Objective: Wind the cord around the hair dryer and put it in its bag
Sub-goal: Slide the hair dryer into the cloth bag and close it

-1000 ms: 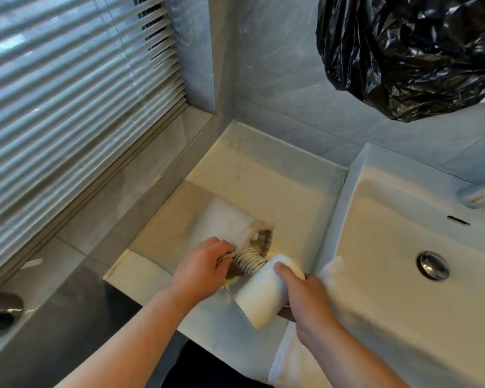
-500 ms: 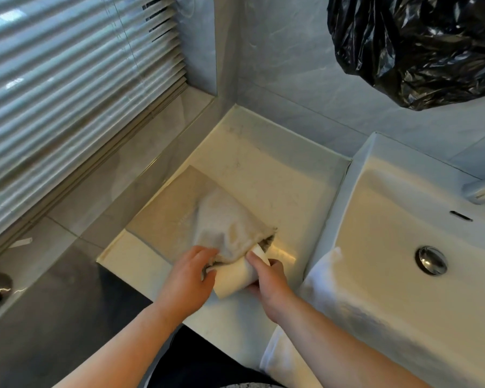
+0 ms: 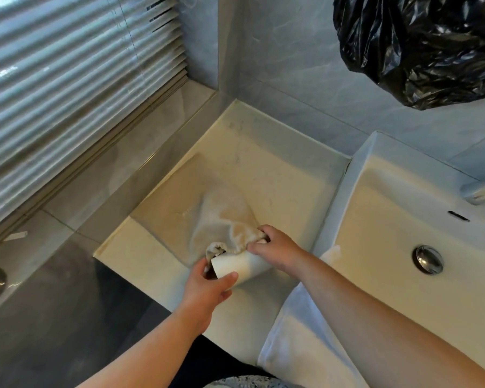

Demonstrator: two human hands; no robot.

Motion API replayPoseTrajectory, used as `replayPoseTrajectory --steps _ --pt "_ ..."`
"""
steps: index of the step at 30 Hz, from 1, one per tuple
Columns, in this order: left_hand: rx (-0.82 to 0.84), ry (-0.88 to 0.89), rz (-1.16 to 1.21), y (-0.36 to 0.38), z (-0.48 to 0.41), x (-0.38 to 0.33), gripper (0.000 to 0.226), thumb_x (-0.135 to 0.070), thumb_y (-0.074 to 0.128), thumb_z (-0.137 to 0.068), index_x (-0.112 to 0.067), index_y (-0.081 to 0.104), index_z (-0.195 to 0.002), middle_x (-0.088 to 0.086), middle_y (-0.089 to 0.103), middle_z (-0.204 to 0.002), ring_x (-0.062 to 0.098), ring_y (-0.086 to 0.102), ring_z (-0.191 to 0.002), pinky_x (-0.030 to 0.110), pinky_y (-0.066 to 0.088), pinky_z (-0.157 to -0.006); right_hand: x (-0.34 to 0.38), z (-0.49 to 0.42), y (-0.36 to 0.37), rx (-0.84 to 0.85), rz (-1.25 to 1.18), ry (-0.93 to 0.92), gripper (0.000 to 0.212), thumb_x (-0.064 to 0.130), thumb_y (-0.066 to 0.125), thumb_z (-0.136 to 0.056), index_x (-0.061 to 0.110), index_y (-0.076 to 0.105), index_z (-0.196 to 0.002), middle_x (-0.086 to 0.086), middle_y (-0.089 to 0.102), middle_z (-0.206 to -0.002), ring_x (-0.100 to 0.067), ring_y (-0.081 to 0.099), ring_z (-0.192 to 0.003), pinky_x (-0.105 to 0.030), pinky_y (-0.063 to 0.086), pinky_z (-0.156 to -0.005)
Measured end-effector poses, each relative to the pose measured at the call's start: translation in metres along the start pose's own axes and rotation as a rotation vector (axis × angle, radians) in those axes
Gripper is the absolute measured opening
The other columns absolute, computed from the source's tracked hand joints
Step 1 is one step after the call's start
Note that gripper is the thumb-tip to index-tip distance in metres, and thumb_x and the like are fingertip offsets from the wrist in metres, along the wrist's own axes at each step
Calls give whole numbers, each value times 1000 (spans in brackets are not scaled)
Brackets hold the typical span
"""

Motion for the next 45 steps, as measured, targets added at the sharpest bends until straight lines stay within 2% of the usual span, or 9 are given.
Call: replayPoseTrajectory --steps 8,12,16,22,26,32,37,42,45 --pt "95 216 -373 15 -22 -59 60 -6 71 -85 -29 44 -133 4 62 -115 17 62 -95 33 53 -78 -51 28 12 -279 -283 97 33 45 60 -85 26 47 -108 4 61 -102 -22 59 -98 -41 51 -90" --pt "-78 130 -486 4 -32 -61 26 -27 61 -94 -9 54 -111 11 59 -105 24 55 -92 46 50 -84 -48 37 1 -452 -296 55 28 38 62 -87 19 45 -99 9 53 -84 -21 56 -88 -32 46 -74" --pt "35 168 -668 18 -32 -60 17 -36 73 -82 -24 66 -91 -2 70 -93 14 65 -88 32 49 -78 -48 48 9 -321 -204 -13 54 39 79 -69 19 44 -105 7 56 -90 -11 57 -80 -19 41 -61" --pt "-56 189 -1070 25 -42 -68 27 -32 52 -92 -12 67 -103 10 69 -101 31 64 -97 34 48 -77 -44 42 24 -220 176 -84 103 55 81 -52 24 34 -138 6 45 -133 -15 49 -118 -31 45 -98" --pt "-38 207 -1073 24 -43 -70 21 -18 48 -91 -10 64 -82 14 67 -91 30 60 -86 33 42 -68 -44 41 27 -139 323 -120 105 48 80 -60 20 25 -145 1 36 -142 -18 41 -128 -27 37 -102" --pt "-74 180 -647 -8 -51 -66 29 -12 46 -80 -16 65 -100 16 69 -94 35 66 -85 46 60 -72 -44 42 19 -187 317 -121 94 47 76 -60 22 33 -140 4 44 -138 -16 49 -119 -26 44 -91" --pt "-11 317 -1099 -21 -41 -61 9 -8 49 -84 -16 49 -79 6 58 -72 25 54 -65 33 39 -55 -46 42 14 -273 227 -105 92 53 76 -56 28 37 -136 8 46 -133 -14 49 -118 -31 44 -97" --pt "29 326 -1293 -18 -35 -50 1 -22 49 -89 -22 50 -88 1 59 -80 25 58 -74 36 47 -64 -40 32 15 -314 194 -85 97 53 80 -57 23 36 -137 2 43 -135 -17 46 -124 -28 40 -101" --pt "-160 443 -1175 -27 -21 -54 51 -32 66 -83 -19 47 -129 6 52 -130 29 52 -115 40 47 -94 -40 27 20 -209 141 -101 106 48 84 -56 25 28 -143 3 38 -141 -15 42 -129 -28 36 -107"
Point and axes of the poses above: each hand's wrist, its own z-axis away from the middle knuckle, its own y-axis out of the palm, x = y × z, the point moved 7 cm from there along -z, towards the middle knuckle
